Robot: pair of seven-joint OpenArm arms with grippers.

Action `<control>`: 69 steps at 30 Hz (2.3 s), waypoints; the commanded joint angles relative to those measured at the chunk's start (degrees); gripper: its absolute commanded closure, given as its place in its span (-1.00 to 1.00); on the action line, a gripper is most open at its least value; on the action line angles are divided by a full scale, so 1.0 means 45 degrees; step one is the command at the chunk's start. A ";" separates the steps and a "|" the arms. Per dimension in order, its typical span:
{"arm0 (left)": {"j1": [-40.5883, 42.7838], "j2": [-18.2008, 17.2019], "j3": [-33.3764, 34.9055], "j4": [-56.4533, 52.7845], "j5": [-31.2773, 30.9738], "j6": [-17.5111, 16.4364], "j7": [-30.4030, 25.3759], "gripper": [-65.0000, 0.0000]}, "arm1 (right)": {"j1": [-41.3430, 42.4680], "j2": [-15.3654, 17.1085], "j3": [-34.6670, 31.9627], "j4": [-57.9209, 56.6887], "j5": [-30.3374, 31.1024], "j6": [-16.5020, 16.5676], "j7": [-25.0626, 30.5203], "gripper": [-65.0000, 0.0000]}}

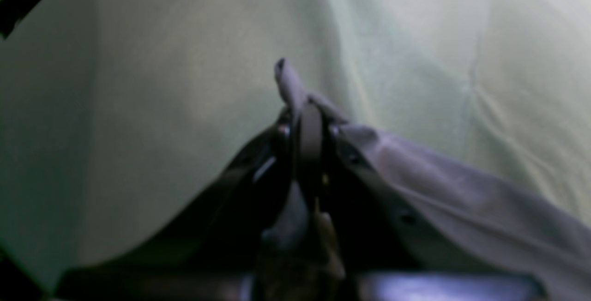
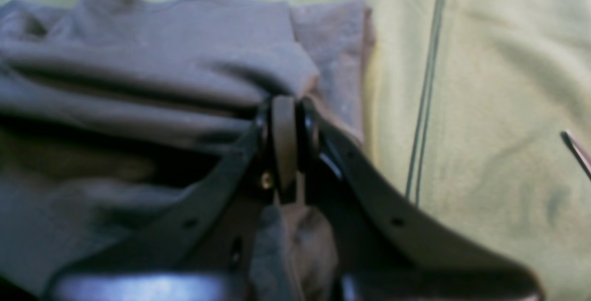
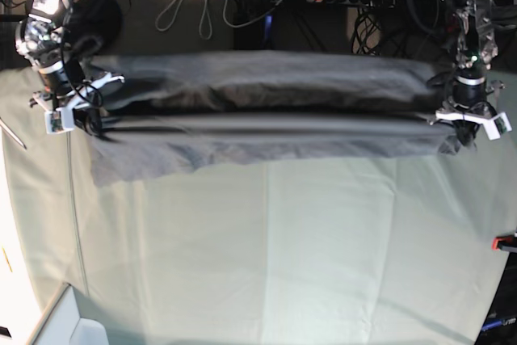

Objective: Layout the t-shirt on the table in an organized manner, then fold the t-shirt properly
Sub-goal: 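Lift the hem with both grippers and fold it over toward the collar, then lay the folded strip down and adjust its ends with both grippers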

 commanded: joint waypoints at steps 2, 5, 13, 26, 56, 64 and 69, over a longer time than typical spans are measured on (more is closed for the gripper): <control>0.0037 -0.0242 -0.0462 0.0211 -0.0007 0.0187 -0.0428 1.00 | 0.0029 0.0199 0.0077 0.0182 0.0181 0.0037 0.0340 1.00; 0.0057 -0.0027 -0.0677 0.0171 -0.0007 0.0187 -0.0428 1.00 | 0.0009 0.0179 0.0018 0.0143 0.0181 0.0037 0.0321 1.00; 0.0096 0.0012 -0.0599 -0.0063 -0.0007 0.0187 -0.0369 1.00 | -0.0010 0.0160 -0.0040 -0.0834 0.0123 0.0037 0.0321 1.00; 0.0174 0.0500 -0.0716 -0.0571 -0.0007 0.0206 -0.0349 0.08 | -0.0303 0.0219 -0.0060 -0.1009 0.0103 0.0037 0.0282 0.48; 0.0076 0.0832 -0.0657 -0.1372 -0.0007 0.0187 -0.0349 -0.08 | -0.0987 -0.0856 -0.0626 0.1589 0.0084 0.0037 0.0223 0.22; 0.0076 0.1145 -0.0599 -0.1430 -0.0007 0.0187 -0.0349 -0.50 | -0.0245 -0.0758 -0.0587 0.1589 0.0084 0.0037 -0.1222 0.22; 0.0076 0.1145 -0.0599 -0.1470 -0.0007 0.0187 -0.0349 -0.21 | 0.0674 -0.0582 -0.0392 0.1745 0.0064 0.0037 -0.2141 0.22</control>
